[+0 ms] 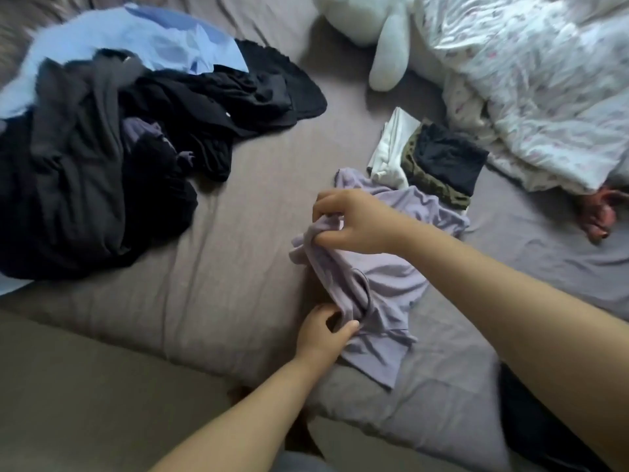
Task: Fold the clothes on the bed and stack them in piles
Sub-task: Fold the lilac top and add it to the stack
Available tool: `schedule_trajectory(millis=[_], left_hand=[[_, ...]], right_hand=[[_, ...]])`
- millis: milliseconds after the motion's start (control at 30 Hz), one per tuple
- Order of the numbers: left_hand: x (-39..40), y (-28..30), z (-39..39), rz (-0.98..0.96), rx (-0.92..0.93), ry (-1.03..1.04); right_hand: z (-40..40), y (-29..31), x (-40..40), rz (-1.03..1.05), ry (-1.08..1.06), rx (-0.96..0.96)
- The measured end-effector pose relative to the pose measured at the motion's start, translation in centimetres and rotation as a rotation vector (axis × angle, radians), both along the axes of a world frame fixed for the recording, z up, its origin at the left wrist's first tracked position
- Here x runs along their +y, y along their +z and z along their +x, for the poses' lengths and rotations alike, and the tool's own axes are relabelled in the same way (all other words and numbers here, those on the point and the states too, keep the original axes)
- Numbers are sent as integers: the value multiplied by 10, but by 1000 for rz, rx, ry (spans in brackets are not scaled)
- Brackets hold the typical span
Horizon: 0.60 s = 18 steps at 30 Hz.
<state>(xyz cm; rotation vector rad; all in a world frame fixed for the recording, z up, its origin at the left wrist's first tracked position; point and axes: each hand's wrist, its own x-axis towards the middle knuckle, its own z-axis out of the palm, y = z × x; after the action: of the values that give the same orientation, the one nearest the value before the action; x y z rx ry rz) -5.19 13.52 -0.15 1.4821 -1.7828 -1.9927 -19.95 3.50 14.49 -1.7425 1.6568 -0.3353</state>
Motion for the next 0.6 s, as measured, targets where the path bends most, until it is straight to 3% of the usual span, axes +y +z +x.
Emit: schedule_trajectory(millis=[100,167,300,467,600], left_hand=[[-27,28,-11,-64,17,-151],[-48,40,-11,-102,1,-276],[-84,64,-6,-139,-29,-308],[-130,123,-14,-453,-130,55],[-170,186,-30,-655,34,-20]], right_hand=[[-25,51,0,-30,-218,-61],[-42,78,2,-74,-452,-193],[-81,124,18,-222,-860,-476],[-127,155,67,-364,-984,-406],[-150,169,116,-433,-1050,-282]])
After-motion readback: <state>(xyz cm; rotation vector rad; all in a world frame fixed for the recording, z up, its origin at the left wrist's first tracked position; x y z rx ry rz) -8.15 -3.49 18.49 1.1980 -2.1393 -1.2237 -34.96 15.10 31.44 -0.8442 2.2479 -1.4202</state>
